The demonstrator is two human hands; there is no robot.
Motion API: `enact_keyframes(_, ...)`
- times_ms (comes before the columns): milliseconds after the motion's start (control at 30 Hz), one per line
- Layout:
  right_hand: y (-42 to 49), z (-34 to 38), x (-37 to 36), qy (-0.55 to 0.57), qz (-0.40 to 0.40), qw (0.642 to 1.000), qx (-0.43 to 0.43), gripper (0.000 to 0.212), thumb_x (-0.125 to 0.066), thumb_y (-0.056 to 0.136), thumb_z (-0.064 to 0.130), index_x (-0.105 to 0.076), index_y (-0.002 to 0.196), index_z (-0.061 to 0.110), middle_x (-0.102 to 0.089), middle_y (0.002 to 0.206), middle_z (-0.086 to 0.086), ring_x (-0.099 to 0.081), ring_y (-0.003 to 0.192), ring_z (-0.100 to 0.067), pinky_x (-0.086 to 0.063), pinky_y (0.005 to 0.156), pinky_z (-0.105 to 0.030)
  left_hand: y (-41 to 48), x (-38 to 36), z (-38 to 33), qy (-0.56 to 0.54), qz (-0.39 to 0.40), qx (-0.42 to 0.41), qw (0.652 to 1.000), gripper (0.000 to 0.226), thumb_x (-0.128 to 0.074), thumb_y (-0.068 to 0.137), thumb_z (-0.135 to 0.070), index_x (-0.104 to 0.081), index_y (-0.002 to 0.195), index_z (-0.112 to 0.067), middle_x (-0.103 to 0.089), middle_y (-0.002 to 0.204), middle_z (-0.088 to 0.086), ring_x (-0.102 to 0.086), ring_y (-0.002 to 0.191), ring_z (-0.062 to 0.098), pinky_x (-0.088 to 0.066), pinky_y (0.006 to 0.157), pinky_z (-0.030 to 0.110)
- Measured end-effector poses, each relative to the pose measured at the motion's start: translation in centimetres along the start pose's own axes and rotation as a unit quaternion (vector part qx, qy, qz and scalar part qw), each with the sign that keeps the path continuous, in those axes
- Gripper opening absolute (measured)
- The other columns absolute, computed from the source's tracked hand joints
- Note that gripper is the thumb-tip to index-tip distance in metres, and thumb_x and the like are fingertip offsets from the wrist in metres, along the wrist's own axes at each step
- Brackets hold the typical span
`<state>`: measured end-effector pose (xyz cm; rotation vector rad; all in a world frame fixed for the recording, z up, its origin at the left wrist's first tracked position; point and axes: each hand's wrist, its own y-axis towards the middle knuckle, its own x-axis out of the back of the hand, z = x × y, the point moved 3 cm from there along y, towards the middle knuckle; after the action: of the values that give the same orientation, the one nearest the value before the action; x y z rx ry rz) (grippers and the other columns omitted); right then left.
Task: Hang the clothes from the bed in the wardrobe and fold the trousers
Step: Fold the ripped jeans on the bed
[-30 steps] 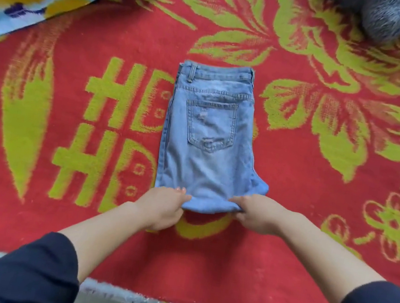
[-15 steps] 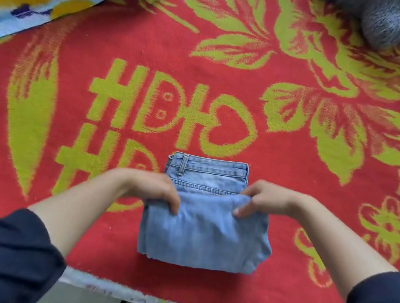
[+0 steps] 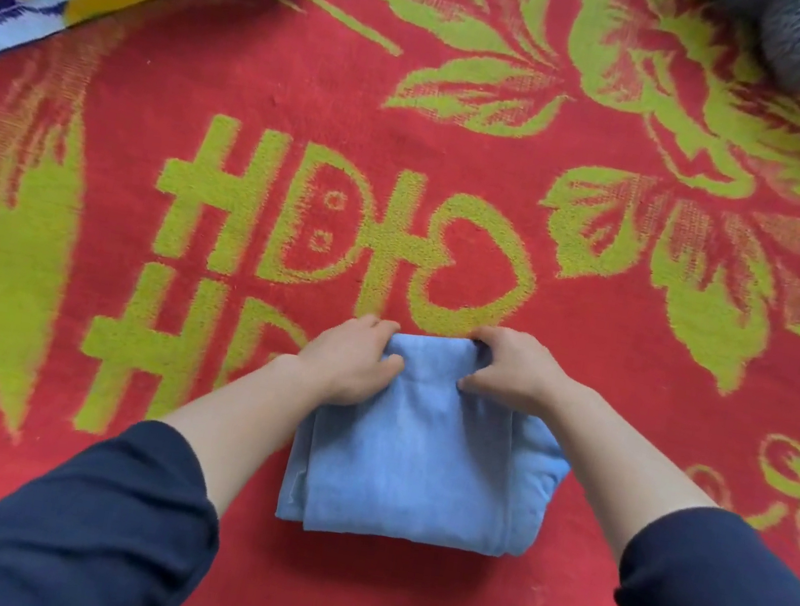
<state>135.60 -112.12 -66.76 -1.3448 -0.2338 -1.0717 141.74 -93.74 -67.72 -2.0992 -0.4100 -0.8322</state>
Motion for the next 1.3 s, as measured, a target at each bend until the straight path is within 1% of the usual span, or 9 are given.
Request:
enact_keyframes(100, 0.7, 0.5, 0.6, -0.039, 0.033, 0.999, -0.007, 0.036, -0.074, 0.059, 0.032, -0.055, 0.087, 0.021, -0.06, 0.083, 0.0, -0.056, 0.078, -0.026, -0.043, 0.058, -0.032, 0.2, 0.2, 0.7, -0.02, 0.05, 0.032, 0.998, 0.059, -0.05, 0.089, -0.038, -0.038, 0.143, -0.017, -0.037, 0.142, 0.004, -0.042, 0.127, 0.025, -0.037, 0.1, 0.034)
enact_keyframes(233, -0.1, 1.7, -0.5, -0.011, 0.135, 0.99, -0.047, 0.066, -0.08, 0.052, 0.029, -0.052, 0.111, 0.019, -0.061, 0.102, -0.005, -0.059, 0.091, -0.027, -0.054, 0.079, -0.039, -1.2, 0.2, 0.6, -0.045, 0.11, 0.073, 0.99, 0.071, -0.06, 0.063, -0.046, -0.051, 0.127, -0.016, -0.052, 0.123, 0.007, -0.054, 0.11, 0.028, -0.049, 0.088, 0.038)
enact_keyframes(333, -1.8, 2.3, -1.5, -0.034, 0.143, 0.989, -0.035, 0.042, -0.077, 0.051, 0.03, -0.061, 0.089, 0.021, -0.065, 0.087, -0.002, -0.061, 0.083, -0.026, -0.049, 0.066, -0.033, -3.5, -0.8, 0.3, -0.081, 0.086, 0.072, 0.99, 0.042, -0.056, 0.052, -0.043, -0.063, 0.085, -0.017, -0.066, 0.083, 0.005, -0.059, 0.085, 0.026, -0.045, 0.06, 0.03)
enact_keyframes(400, -3.8, 2.5, -1.6, -0.063, 0.086, 0.994, -0.005, 0.031, -0.075, 0.053, 0.031, -0.058, 0.076, 0.02, -0.062, 0.077, 0.002, -0.055, 0.08, -0.023, -0.035, 0.061, -0.033, -5.5, -1.4, 0.3, -0.102, 0.04, 0.054, 0.993, 0.031, -0.055, 0.054, -0.043, -0.057, 0.073, -0.019, -0.059, 0.076, 0.004, -0.048, 0.088, 0.024, -0.037, 0.066, 0.032)
enact_keyframes(567, -11.7, 3.5, -2.4, -0.069, -0.101, 0.983, 0.134, 0.019, -0.068, 0.063, 0.025, -0.054, 0.075, 0.02, -0.055, 0.073, 0.002, -0.046, 0.077, -0.024, -0.034, 0.059, -0.035, -13.3, -3.1, -0.2, -0.185, -0.118, -0.008, 0.976, 0.022, -0.068, 0.065, -0.029, -0.055, 0.082, -0.025, -0.049, 0.082, -0.008, -0.045, 0.083, 0.015, -0.032, 0.063, 0.015)
enact_keyframes(700, -18.7, 5.1, -4.4, -0.091, -0.12, 0.974, 0.171, 0.017, -0.065, 0.065, 0.025, -0.056, 0.08, 0.025, -0.055, 0.065, 0.003, -0.048, 0.067, -0.024, -0.032, 0.055, -0.031, -21.3, -6.4, -1.7, -0.168, -0.185, -0.002, 0.968, 0.032, -0.068, 0.068, -0.026, -0.064, 0.1, -0.024, -0.05, 0.09, -0.007, -0.053, 0.084, 0.017, -0.045, 0.076, 0.035)
enact_keyframes(833, -24.6, 7.3, -7.7, -0.16, -0.15, 0.95, 0.223, 0.021, -0.065, 0.067, 0.029, -0.055, 0.083, 0.021, -0.048, 0.062, 0.005, -0.043, 0.063, -0.024, -0.03, 0.052, -0.029, -29.6, -10.5, -2.2, -0.164, -0.244, 0.041, 0.955, 0.034, -0.065, 0.07, -0.025, -0.059, 0.103, -0.029, -0.046, 0.093, -0.011, -0.053, 0.086, 0.018, -0.046, 0.071, 0.036)
enact_keyframes(1167, -41.8, 22.4, -23.5, -0.182, -0.014, 0.905, 0.385, 0.021, -0.064, 0.07, 0.032, -0.045, 0.073, 0.024, -0.053, 0.067, 0.005, -0.054, 0.071, -0.027, -0.033, 0.057, -0.029, -58.9, -21.5, 3.7, -0.232, -0.282, 0.222, 0.904, 0.037, -0.071, 0.067, -0.023, -0.066, 0.103, -0.028, -0.052, 0.095, -0.005, -0.057, 0.092, 0.02, -0.049, 0.08, 0.035)
enact_keyframes(1300, -47.1, 30.8, -32.0, -0.233, 0.065, 0.873, 0.423, 0.016, -0.06, 0.074, 0.031, -0.048, 0.078, 0.021, -0.056, 0.072, 0.002, -0.056, 0.073, -0.026, -0.045, 0.059, -0.034, -70.2, -27.6, 8.9, -0.304, -0.281, 0.282, 0.866, 0.029, -0.068, 0.068, -0.029, -0.064, 0.095, -0.037, -0.049, 0.088, -0.014, -0.051, 0.079, 0.006, -0.037, 0.065, 0.016)
